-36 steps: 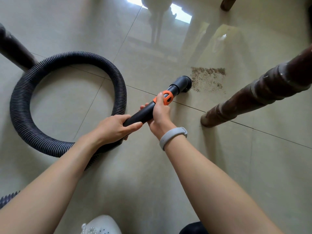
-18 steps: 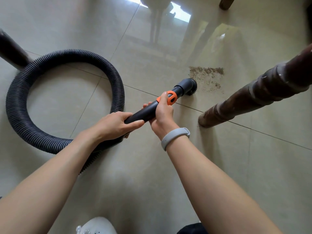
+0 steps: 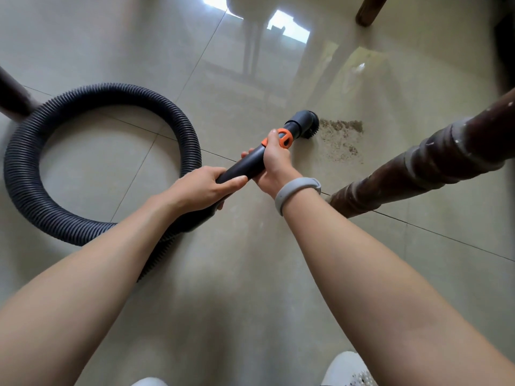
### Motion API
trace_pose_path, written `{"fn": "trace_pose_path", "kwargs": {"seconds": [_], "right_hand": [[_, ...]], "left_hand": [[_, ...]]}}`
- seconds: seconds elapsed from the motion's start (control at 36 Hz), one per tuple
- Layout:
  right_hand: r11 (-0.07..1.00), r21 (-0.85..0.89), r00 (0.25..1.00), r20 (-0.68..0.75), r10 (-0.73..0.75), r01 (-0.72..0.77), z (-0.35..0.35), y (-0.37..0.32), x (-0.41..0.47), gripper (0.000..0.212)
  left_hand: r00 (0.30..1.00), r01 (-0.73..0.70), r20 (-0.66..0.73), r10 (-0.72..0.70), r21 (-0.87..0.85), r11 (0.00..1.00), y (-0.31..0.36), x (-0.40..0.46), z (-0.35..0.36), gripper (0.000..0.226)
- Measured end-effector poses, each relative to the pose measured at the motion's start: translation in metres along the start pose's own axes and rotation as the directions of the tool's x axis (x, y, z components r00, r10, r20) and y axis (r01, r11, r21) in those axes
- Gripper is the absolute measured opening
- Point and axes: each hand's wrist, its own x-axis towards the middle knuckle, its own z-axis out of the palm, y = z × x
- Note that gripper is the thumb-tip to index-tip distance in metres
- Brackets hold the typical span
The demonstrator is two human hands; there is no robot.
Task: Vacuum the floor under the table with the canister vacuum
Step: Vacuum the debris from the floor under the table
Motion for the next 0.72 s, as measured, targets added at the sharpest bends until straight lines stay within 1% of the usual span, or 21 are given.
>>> {"fn": "trace_pose_path", "kwargs": {"seconds": [0.22,0.33,0.39,0.61,0.72], "right_hand": [[0.999,-0.035,1.0,-0.017,-0.001,0.0,0.005,-0.019,0.014,0.039],[1.0,-0.019,0.999,-0.033,0.015,-0.016,0.003,-0.026,0.018,0.04],[1.0,-0.006,0.999,-0.037,0.023,-0.024,0.001,-0.029,0.019,0.04],[1.0,0.012,0.998,-0.06,0.027,-0.027,-0.01,-0.024,0.02,0.041],[0.999,0.03,0.998,-0.056,0.021,-0.019,-0.012,-0.017,0.015,0.04]], "left_hand": [[1.0,-0.025,0.002,0.025,-0.039,0.999,0.008,0.022,-0.005,0.05],[0.999,-0.036,0.017,0.037,-0.051,0.998,0.014,0.03,-0.006,0.044],[0.999,-0.03,0.025,0.032,-0.051,0.998,0.016,0.034,-0.006,0.044],[0.999,-0.028,0.044,0.026,0.056,0.998,0.017,0.034,-0.003,0.048],[0.998,-0.04,0.057,0.038,0.047,0.998,0.014,0.026,-0.001,0.052]]}}
